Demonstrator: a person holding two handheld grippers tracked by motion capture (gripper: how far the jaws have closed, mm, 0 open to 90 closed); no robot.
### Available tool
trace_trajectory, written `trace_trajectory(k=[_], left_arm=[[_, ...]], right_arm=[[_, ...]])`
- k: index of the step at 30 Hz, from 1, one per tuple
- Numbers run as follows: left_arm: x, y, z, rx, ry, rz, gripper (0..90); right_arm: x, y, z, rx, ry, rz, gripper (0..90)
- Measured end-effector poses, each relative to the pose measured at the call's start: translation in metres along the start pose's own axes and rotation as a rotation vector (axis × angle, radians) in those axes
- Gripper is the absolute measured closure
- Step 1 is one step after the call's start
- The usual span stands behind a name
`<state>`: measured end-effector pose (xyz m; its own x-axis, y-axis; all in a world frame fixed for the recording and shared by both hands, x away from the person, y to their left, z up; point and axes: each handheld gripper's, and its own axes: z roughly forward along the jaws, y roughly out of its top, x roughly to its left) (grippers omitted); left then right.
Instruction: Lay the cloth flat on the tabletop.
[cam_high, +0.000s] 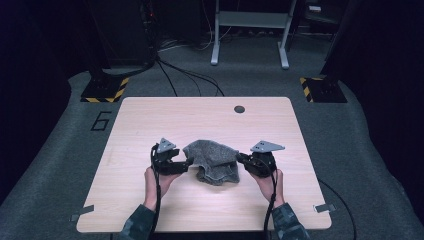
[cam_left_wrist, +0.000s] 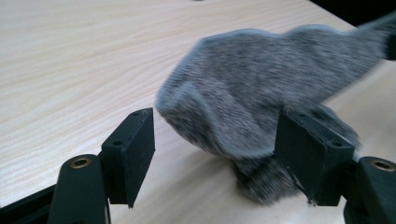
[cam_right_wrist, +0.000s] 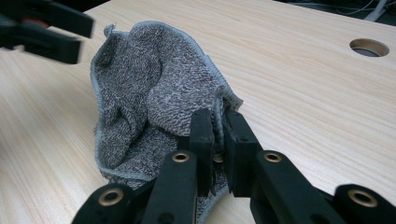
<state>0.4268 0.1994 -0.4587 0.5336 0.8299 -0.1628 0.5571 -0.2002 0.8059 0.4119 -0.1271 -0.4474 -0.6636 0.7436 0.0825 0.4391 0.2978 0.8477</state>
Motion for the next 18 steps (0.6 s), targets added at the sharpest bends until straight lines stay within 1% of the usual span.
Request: trace_trajectory(k=[1, 2, 3, 5, 6, 7, 9, 10, 12, 13, 14, 15, 16, 18], left_arm=[[0.002, 0.001, 0.003, 0.005, 0.005, -0.006, 28.3], [0.004, 0.002, 0.008, 0.014, 0.004, -0.021, 28.3], [0.005, 0.002, 0.013, 0.016, -0.004, -0.05, 28.8], [0.006, 0.002, 0.018, 0.036, 0.002, -0.045, 30.4], [0.007, 0.001, 0.021, 0.044, 0.002, -0.051, 32.4], [0.009, 0.001, 0.023, 0.056, 0.005, -0.047, 36.1], [0.011, 0.0, 0.027, 0.057, 0.009, -0.061, 45.1], [0.013, 0.0, 0.028, 0.056, 0.015, -0.054, 49.0], [0.013, 0.0, 0.029, 0.038, 0.01, -0.053, 59.1], [0.014, 0.001, 0.028, 0.035, 0.013, -0.038, 62.8], [0.013, 0.001, 0.027, 0.022, 0.009, -0.025, 72.7], [0.014, 0.001, 0.025, 0.023, 0.011, -0.004, 72.7], [0.014, 0.002, 0.024, 0.021, 0.019, 0.003, 74.0], [0.014, 0.002, 0.021, 0.014, 0.016, 0.016, 76.7]], right_arm=[[0.0, 0.0, -0.001, -0.001, 0.001, -0.005, 83.5], [0.0, -0.001, -0.001, -0.004, 0.0, 0.0, 83.5], [-0.001, -0.001, -0.001, -0.002, 0.0, 0.002, 83.5], [-0.002, -0.003, -0.002, -0.002, -0.004, 0.002, 83.5], [-0.002, -0.003, -0.002, -0.002, -0.004, 0.003, 83.5], [-0.003, -0.004, -0.002, 0.0, -0.005, 0.003, 83.6], [-0.005, -0.005, -0.003, 0.001, -0.005, 0.013, 83.7], [-0.005, -0.005, -0.003, 0.001, -0.006, 0.012, 83.6], [-0.006, -0.006, -0.003, 0.0, -0.004, 0.012, 83.7], [-0.007, -0.006, -0.003, 0.002, -0.004, 0.011, 83.7], [-0.007, -0.005, -0.004, -0.003, 0.003, 0.025, 83.8], [-0.007, -0.005, -0.004, -0.003, 0.003, 0.025, 83.8], [-0.007, -0.005, -0.004, -0.004, 0.002, 0.025, 83.9], [-0.006, -0.005, -0.003, -0.006, 0.004, 0.028, 83.9]])
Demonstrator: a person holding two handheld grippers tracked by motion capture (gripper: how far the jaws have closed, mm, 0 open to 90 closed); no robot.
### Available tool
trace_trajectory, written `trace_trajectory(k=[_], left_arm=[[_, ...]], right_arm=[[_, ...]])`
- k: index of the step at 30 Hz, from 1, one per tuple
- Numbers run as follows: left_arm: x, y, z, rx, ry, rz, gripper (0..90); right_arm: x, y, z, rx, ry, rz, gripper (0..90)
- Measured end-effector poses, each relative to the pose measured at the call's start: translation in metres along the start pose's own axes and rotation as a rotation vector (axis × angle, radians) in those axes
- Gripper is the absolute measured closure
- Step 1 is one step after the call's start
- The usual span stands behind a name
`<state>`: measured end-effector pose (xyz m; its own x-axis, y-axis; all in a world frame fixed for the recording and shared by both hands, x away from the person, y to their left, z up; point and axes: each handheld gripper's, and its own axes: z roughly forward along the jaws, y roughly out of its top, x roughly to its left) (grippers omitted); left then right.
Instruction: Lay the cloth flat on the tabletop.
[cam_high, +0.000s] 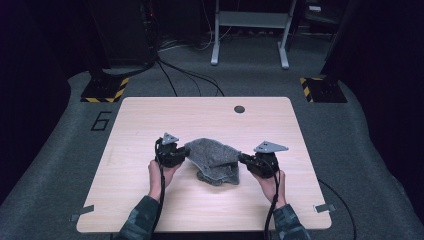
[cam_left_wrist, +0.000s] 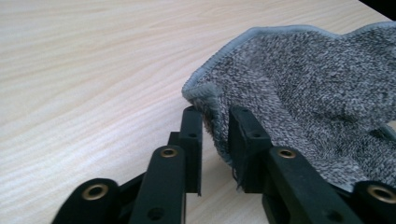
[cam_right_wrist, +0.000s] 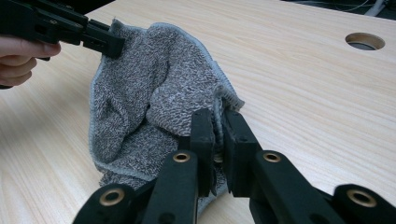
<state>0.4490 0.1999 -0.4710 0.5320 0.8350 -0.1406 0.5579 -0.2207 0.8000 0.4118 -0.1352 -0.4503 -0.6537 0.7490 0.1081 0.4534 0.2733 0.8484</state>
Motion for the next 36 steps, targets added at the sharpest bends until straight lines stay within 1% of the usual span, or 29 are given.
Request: trace_trajectory(k=[2, 3, 4, 5, 7, 8, 9, 10, 11, 13, 15, 17, 18, 21, 23, 25, 27, 28, 29, 30, 31, 32, 33, 34, 35, 36], left_arm=[[0.003, 0.0, -0.002, 0.004, -0.001, 0.0, 73.3], [0.005, 0.0, -0.002, 0.007, -0.004, 0.002, 65.0], [0.007, 0.001, -0.001, 0.011, -0.001, -0.003, 62.3], [0.008, 0.001, -0.001, 0.013, -0.006, -0.013, 62.3], [0.013, 0.002, 0.003, 0.012, -0.03, -0.022, 56.2], [0.015, 0.003, 0.004, 0.015, -0.033, -0.029, 56.9], [0.017, 0.003, 0.006, 0.008, -0.031, -0.042, 57.7], [0.017, 0.002, 0.008, 0.001, -0.036, -0.053, 61.4], [0.018, 0.002, 0.011, 0.005, -0.033, -0.054, 67.4], [0.018, 0.001, 0.012, -0.005, -0.036, -0.057, 78.5], [0.016, 0.002, 0.01, -0.016, -0.027, -0.051, 86.6], [0.015, 0.002, 0.006, -0.02, -0.03, -0.027, 87.7], [0.013, 0.002, 0.003, -0.028, -0.035, -0.022, 87.9], [0.009, -0.001, -0.006, -0.031, -0.035, 0.001, 88.3], [0.009, -0.004, -0.013, -0.032, -0.047, 0.004, 88.4], [0.01, -0.005, -0.017, -0.035, -0.054, 0.018, 88.4], [0.014, -0.003, -0.014, -0.031, -0.049, 0.029, 88.4], [0.02, 0.004, -0.006, -0.021, -0.038, 0.038, 88.4], [0.024, 0.01, 0.0, -0.012, -0.033, 0.03, 88.6], [0.033, 0.025, 0.008, -0.005, -0.02, 0.037, 88.7], [0.04, 0.04, 0.013, -0.008, 0.005, 0.041, 88.8], [0.046, 0.059, 0.014, -0.019, 0.042, 0.057, 88.8], [0.051, 0.074, 0.013, -0.048, 0.065, 0.062, 88.8], [0.055, 0.095, 0.005, -0.089, 0.082, 0.054, 88.9], [0.056, 0.118, -0.01, -0.162, 0.092, 0.058, 88.9], [0.053, 0.133, -0.024, -0.213, 0.094, 0.079, 88.9]], right_arm=[[0.0, 0.0, 0.001, 0.002, 0.002, 0.003, 83.9], [0.0, 0.0, 0.001, 0.004, 0.007, 0.004, 83.8], [0.0, 0.0, 0.001, 0.006, 0.007, 0.002, 83.8], [0.0, 0.0, 0.001, 0.006, 0.007, 0.002, 83.8], [0.0, 0.001, 0.002, 0.005, 0.009, 0.0, 83.8], [0.0, 0.001, 0.002, 0.006, 0.009, 0.002, 83.8], [0.001, 0.001, 0.002, 0.006, 0.009, 0.001, 83.8], [0.001, 0.002, 0.003, 0.007, 0.009, -0.004, 83.7], [0.001, 0.002, 0.003, 0.008, 0.011, -0.002, 83.7], [0.0, 0.002, 0.002, 0.013, 0.013, -0.002, 83.7], [0.0, 0.003, 0.003, 0.016, 0.014, -0.001, 83.7], [-0.001, 0.004, 0.002, 0.019, 0.017, -0.003, 83.9], [-0.001, 0.004, 0.001, 0.018, 0.017, 0.003, 84.1], [-0.001, 0.005, -0.002, 0.017, 0.019, 0.001, 84.5], [-0.004, 0.005, -0.006, 0.01, 0.024, 0.009, 84.8], [-0.005, 0.004, -0.006, 0.009, 0.024, 0.01, 84.9], [-0.01, 0.004, -0.004, 0.011, 0.021, 0.028, 85.8], [-0.013, 0.007, -0.001, 0.014, 0.018, 0.026, 86.2], [-0.019, 0.015, 0.008, 0.027, 0.003, 0.025, 86.7], [-0.024, 0.023, 0.014, 0.028, -0.006, 0.012, 87.0], [-0.033, 0.04, 0.025, 0.038, -0.038, -0.003, 87.3], [-0.042, 0.056, 0.033, 0.04, -0.064, -0.017, 87.5], [-0.05, 0.075, 0.038, 0.038, -0.086, -0.024, 87.6], [-0.055, 0.089, 0.039, 0.026, -0.1, -0.021, 87.6], [-0.06, 0.109, 0.036, -0.003, -0.116, -0.013, 87.7], [-0.062, 0.131, 0.027, -0.05, -0.121, -0.012, 87.7]])
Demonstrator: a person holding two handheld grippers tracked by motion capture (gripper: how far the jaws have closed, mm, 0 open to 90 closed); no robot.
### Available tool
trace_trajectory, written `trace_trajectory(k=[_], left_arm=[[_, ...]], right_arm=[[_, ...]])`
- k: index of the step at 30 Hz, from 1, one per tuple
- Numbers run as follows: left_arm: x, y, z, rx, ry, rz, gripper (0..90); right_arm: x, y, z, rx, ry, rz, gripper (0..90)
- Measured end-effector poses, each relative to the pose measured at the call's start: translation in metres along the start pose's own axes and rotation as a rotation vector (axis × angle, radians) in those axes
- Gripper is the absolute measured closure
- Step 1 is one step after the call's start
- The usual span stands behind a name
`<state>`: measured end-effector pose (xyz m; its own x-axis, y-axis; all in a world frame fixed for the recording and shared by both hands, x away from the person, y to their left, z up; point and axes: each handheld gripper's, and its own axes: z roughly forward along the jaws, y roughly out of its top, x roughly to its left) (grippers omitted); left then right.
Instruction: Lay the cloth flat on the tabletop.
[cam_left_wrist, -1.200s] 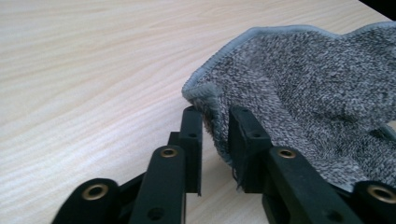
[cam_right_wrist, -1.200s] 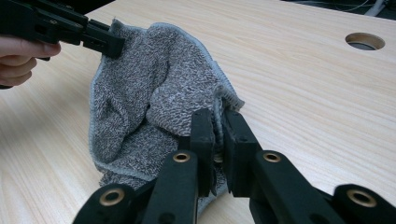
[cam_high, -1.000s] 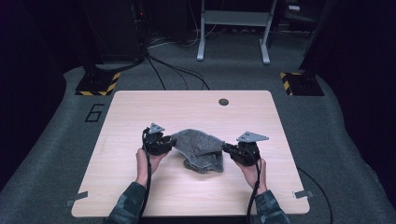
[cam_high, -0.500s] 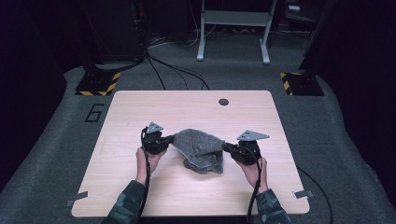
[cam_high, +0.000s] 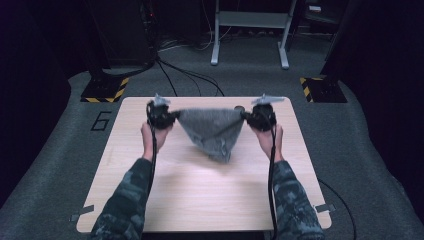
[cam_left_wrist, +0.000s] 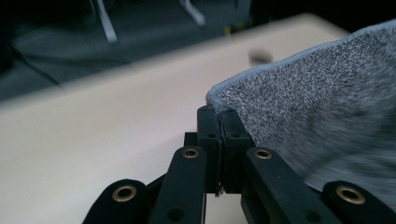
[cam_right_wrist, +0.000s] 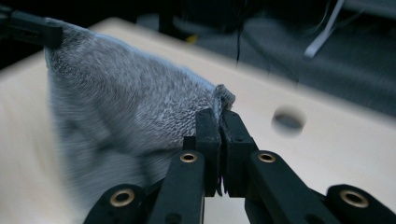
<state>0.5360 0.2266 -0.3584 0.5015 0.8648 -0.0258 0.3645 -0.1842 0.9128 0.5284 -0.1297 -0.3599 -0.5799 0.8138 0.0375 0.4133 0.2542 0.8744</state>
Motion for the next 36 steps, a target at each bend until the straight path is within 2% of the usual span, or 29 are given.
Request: trace_trajectory(k=[1, 3, 4, 6, 7, 8, 9, 10, 11, 12, 13, 14, 15, 17, 22, 24, 26, 29, 36], left_arm=[[-0.003, 0.01, -0.008, -0.031, 0.004, 0.019, 89.0], [-0.014, 0.022, -0.031, -0.074, 0.006, 0.101, 88.9], [-0.018, 0.019, -0.039, -0.075, 0.004, 0.121, 88.9], [-0.022, 0.004, -0.048, -0.069, -0.014, 0.154, 88.8], [-0.025, -0.008, -0.051, -0.061, -0.024, 0.166, 88.8], [-0.028, -0.026, -0.055, -0.045, -0.056, 0.188, 88.8], [-0.03, -0.039, -0.057, -0.035, -0.071, 0.204, 88.6], [-0.034, -0.062, -0.058, -0.007, -0.071, 0.231, 88.6], [-0.036, -0.077, -0.059, 0.006, -0.078, 0.235, 88.5], [-0.038, -0.102, -0.059, 0.044, -0.116, 0.227, 88.5], [-0.04, -0.116, -0.058, 0.073, -0.114, 0.223, 88.4], [-0.041, -0.138, -0.055, 0.112, -0.127, 0.21, 88.3], [-0.04, -0.149, -0.054, 0.126, -0.142, 0.183, 88.3], [-0.038, -0.17, -0.053, 0.142, -0.148, 0.137, 88.1], [-0.041, -0.182, -0.054, 0.153, -0.17, 0.072, 87.8], [-0.043, -0.184, -0.054, 0.165, -0.167, 0.065, 87.8], [-0.043, -0.186, -0.052, 0.175, -0.162, 0.039, 88.0], [-0.044, -0.189, -0.051, 0.202, -0.154, 0.006, 88.2], [-0.047, -0.188, -0.05, 0.237, -0.149, 0.009, 88.4]], right_arm=[[0.001, 0.015, -0.008, -0.032, -0.004, -0.007, 87.7], [0.007, 0.031, -0.024, -0.079, -0.014, -0.041, 87.6], [0.011, 0.034, -0.035, -0.106, -0.006, -0.062, 87.6], [0.018, 0.025, -0.047, -0.117, 0.019, -0.074, 87.4], [0.022, 0.014, -0.05, -0.11, 0.032, -0.084, 87.3], [0.026, 0.0, -0.052, -0.093, 0.043, -0.099, 87.1], [0.029, -0.022, -0.052, -0.074, 0.064, -0.1, 86.9], [0.031, -0.037, -0.05, -0.053, 0.078, -0.102, 86.9], [0.035, -0.063, -0.046, -0.006, 0.079, -0.108, 86.9], [0.036, -0.08, -0.044, 0.009, 0.083, -0.102, 86.9], [0.037, -0.107, -0.038, 0.045, 0.11, -0.072, 86.8], [0.038, -0.122, -0.034, 0.069, 0.118, -0.058, 86.9], [0.04, -0.142, -0.029, 0.094, 0.128, -0.036, 86.9], [0.041, -0.164, -0.025, 0.114, 0.146, -0.001, 86.9], [0.04, -0.179, -0.028, 0.114, 0.153, 0.054, 86.9], [0.04, -0.18, -0.03, 0.116, 0.15, 0.07, 86.8], [0.039, -0.182, -0.032, 0.114, 0.146, 0.085, 86.8], [0.039, -0.183, -0.033, 0.113, 0.145, 0.085, 86.8], [0.042, -0.182, -0.032, 0.128, 0.128, 0.102, 86.8]])
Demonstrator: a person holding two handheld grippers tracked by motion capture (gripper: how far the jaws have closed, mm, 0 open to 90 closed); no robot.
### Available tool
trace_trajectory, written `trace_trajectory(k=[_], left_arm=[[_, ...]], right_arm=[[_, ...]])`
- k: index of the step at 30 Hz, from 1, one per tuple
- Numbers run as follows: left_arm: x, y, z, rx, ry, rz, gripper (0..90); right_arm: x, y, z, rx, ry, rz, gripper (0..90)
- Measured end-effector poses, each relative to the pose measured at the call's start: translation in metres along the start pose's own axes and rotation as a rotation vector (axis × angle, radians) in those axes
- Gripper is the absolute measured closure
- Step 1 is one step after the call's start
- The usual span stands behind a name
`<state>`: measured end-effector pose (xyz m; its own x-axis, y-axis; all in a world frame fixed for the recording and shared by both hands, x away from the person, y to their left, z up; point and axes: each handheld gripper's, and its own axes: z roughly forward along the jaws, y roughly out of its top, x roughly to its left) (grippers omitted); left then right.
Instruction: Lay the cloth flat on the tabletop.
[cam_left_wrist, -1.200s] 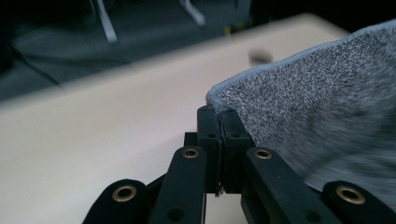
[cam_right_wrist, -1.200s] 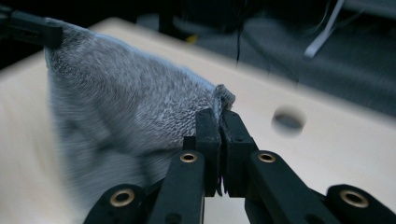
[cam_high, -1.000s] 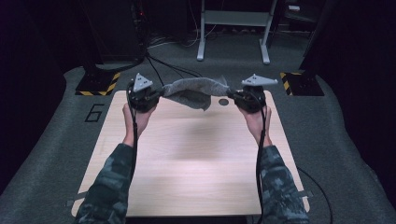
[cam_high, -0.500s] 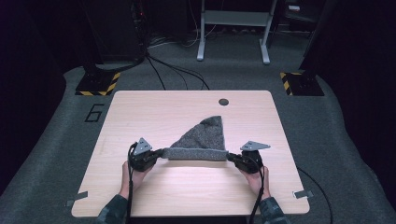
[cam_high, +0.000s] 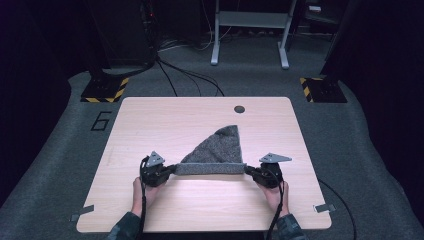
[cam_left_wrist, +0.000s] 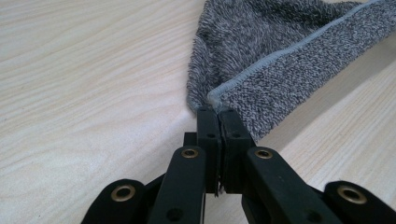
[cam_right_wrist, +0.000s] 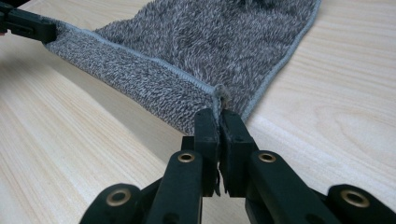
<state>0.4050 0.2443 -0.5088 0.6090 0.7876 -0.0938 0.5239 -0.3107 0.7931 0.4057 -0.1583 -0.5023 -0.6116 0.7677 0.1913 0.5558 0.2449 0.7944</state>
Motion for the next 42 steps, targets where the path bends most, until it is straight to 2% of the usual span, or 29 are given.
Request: trace_trajectory(k=[6, 8, 9, 10, 11, 12, 13, 14, 15, 16, 17, 18, 19, 21, 22, 23, 24, 27, 28, 31, 32, 33, 34, 35, 36, 38, 40, 41, 42], left_arm=[[0.002, 0.001, 0.003, 0.042, -0.002, 0.002, 88.5], [0.008, 0.008, 0.009, 0.054, 0.007, 0.013, 88.8], [0.013, 0.018, 0.014, 0.068, 0.008, 0.009, 88.8], [0.021, 0.033, 0.02, 0.06, 0.031, 0.015, 88.9], [0.032, 0.059, 0.028, 0.045, 0.066, 0.019, 89.0], [0.039, 0.08, 0.031, 0.035, 0.1, 0.031, 89.1], [0.048, 0.111, 0.032, 0.018, 0.141, 0.053, 89.1], [0.056, 0.153, 0.026, -0.028, 0.18, 0.044, 89.2], [0.057, 0.185, 0.014, -0.078, 0.199, 0.057, 89.2], [0.054, 0.207, 0.002, -0.111, 0.208, 0.086, 89.2], [0.046, 0.228, -0.015, -0.154, 0.224, 0.125, 89.2], [0.035, 0.244, -0.035, -0.201, 0.241, 0.181, 89.1], [0.027, 0.248, -0.05, -0.219, 0.25, 0.225, 89.1], [0.015, 0.24, -0.068, -0.253, 0.231, 0.256, 89.0], [0.009, 0.229, -0.073, -0.259, 0.228, 0.272, 88.9], [0.005, 0.214, -0.073, -0.244, 0.217, 0.288, 88.7], [0.001, 0.193, -0.07, -0.22, 0.194, 0.297, 88.5], [-0.005, 0.135, -0.054, -0.136, 0.143, 0.31, 88.0], [-0.006, 0.115, -0.047, -0.118, 0.121, 0.289, 88.0], [-0.009, 0.062, -0.028, -0.044, 0.081, 0.242, 87.2], [-0.01, 0.042, -0.02, -0.012, 0.058, 0.213, 86.0], [-0.009, 0.031, -0.017, -0.001, 0.037, 0.181, 82.8], [-0.009, 0.018, -0.014, 0.017, 0.017, 0.157, 78.8], [-0.01, 0.01, -0.012, 0.022, 0.004, 0.122, 71.9], [-0.009, 0.005, -0.014, 0.028, -0.006, 0.11, 64.5], [-0.01, -0.003, -0.02, 0.035, -0.023, 0.071, 50.4], [-0.007, -0.007, -0.033, 0.029, -0.029, 0.016, 37.6], [-0.005, -0.006, -0.039, 0.012, -0.03, -0.013, 35.0], [-0.002, -0.005, -0.043, 0.0, -0.028, -0.03, 31.6]], right_arm=[[0.003, -0.003, -0.001, 0.015, 0.0, 0.013, 86.9], [-0.003, 0.004, 0.004, 0.017, -0.018, 0.014, 87.2], [-0.003, 0.004, 0.004, 0.017, -0.018, 0.014, 87.2], [-0.007, 0.012, 0.007, -0.004, -0.038, 0.004, 87.4], [-0.012, 0.025, 0.012, -0.028, -0.066, -0.015, 87.7], [-0.028, 0.07, 0.024, -0.047, -0.125, -0.071, 87.9], [-0.028, 0.07, 0.024, -0.047, -0.125, -0.071, 87.9], [-0.035, 0.099, 0.027, -0.053, -0.151, -0.095, 88.0], [-0.043, 0.138, 0.024, -0.075, -0.185, -0.106, 88.0], [-0.047, 0.167, 0.015, -0.115, -0.202, -0.105, 88.0], [-0.047, 0.186, 0.005, -0.147, -0.204, -0.099, 88.0], [-0.043, 0.206, -0.009, -0.185, -0.203, -0.1, 88.0], [-0.036, 0.221, -0.027, -0.226, -0.206, -0.133, 88.0], [-0.025, 0.225, -0.047, -0.258, -0.194, -0.168, 87.9], [-0.02, 0.218, -0.055, -0.266, -0.183, -0.182, 87.8], [-0.015, 0.208, -0.059, -0.265, -0.17, -0.195, 87.7], [-0.011, 0.194, -0.06, -0.252, -0.166, -0.214, 87.5], [-0.004, 0.134, -0.052, -0.194, -0.151, -0.259, 87.0], [-0.004, 0.114, -0.047, -0.17, -0.144, -0.268, 86.8], [-0.001, 0.057, -0.03, -0.091, -0.109, -0.241, 86.2], [0.0, 0.039, -0.024, -0.063, -0.099, -0.221, 85.9], [0.001, 0.02, -0.018, -0.043, -0.076, -0.204, 85.2], [0.003, 0.011, -0.016, -0.03, -0.075, -0.206, 83.6], [0.005, -0.002, -0.014, -0.015, -0.055, -0.189, 78.6], [0.006, -0.009, -0.014, -0.008, -0.038, -0.172, 72.7], [0.006, -0.018, -0.02, -0.013, -0.012, -0.149, 60.2], [0.004, -0.021, -0.032, -0.053, 0.02, -0.108, 41.0], [0.002, -0.019, -0.038, -0.071, 0.033, -0.099, 33.1], [0.002, -0.017, -0.043, -0.091, 0.025, -0.097, 25.7]])
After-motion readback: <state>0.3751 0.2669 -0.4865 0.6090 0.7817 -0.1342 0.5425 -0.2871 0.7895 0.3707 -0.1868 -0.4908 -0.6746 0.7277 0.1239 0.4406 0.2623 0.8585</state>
